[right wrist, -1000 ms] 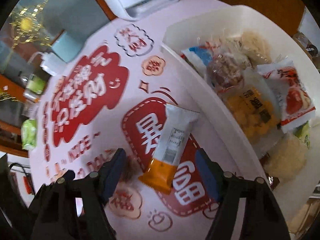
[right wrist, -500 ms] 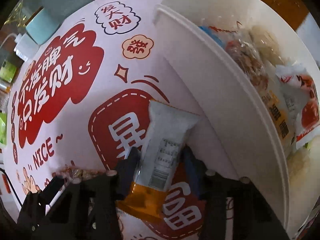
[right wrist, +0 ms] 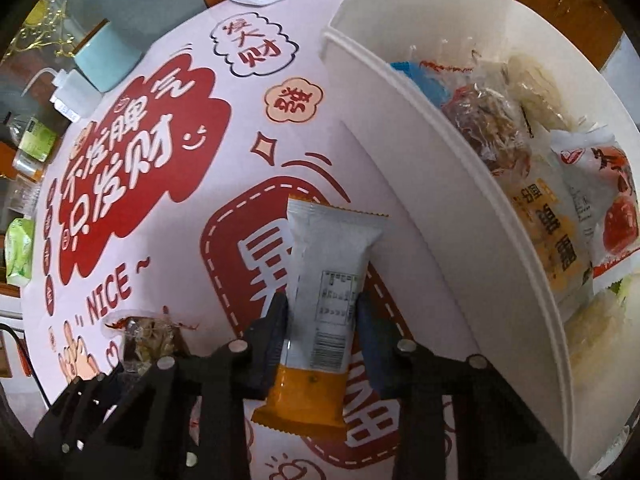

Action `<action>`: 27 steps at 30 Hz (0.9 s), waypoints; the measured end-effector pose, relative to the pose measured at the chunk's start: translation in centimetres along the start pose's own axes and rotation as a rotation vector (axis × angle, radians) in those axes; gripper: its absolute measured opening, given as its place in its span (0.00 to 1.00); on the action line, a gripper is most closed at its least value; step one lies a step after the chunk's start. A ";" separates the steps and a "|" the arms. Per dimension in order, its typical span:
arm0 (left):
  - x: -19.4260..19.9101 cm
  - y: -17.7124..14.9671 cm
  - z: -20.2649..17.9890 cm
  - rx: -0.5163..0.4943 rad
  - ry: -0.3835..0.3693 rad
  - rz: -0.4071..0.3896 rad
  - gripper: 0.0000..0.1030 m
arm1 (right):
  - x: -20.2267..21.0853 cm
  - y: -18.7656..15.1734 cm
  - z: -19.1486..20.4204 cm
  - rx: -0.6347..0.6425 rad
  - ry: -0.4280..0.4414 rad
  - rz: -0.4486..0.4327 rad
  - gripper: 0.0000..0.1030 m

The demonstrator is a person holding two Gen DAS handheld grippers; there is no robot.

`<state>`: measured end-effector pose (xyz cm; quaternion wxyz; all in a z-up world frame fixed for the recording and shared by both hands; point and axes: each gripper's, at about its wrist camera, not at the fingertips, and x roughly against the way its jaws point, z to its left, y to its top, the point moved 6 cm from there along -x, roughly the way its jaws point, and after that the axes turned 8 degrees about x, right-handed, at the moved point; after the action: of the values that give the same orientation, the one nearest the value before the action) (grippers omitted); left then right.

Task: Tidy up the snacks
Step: 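Grasp the orange-and-white bar with the right tool while the left grasps the small clear nut bag, then carry both snacks over the white tray and open both tools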

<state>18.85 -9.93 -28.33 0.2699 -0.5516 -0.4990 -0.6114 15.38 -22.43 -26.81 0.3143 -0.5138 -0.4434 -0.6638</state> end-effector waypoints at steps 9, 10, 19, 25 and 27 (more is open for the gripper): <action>5.6 0.2 0.6 -0.014 0.062 -0.108 0.37 | 5.7 -0.6 0.8 0.054 0.089 -0.090 0.34; 6.4 0.2 0.5 -0.017 0.067 -0.125 0.37 | 6.7 -0.8 0.7 0.068 0.098 -0.107 0.34; 12.8 0.3 -2.0 -0.033 0.087 -0.229 0.36 | 14.0 -2.1 -1.2 0.152 0.175 -0.236 0.34; 16.0 0.2 -5.7 -0.047 0.086 -0.277 0.37 | 17.4 -2.0 -5.6 0.176 0.164 -0.305 0.34; 16.7 0.2 -7.4 -0.053 0.080 -0.287 0.37 | 18.3 -1.9 -7.4 0.176 0.159 -0.322 0.34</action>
<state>11.96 -13.05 -11.71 0.1846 -0.4566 -0.5454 -0.6782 5.76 -27.68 -10.34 0.2818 -0.3529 -0.5498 -0.7027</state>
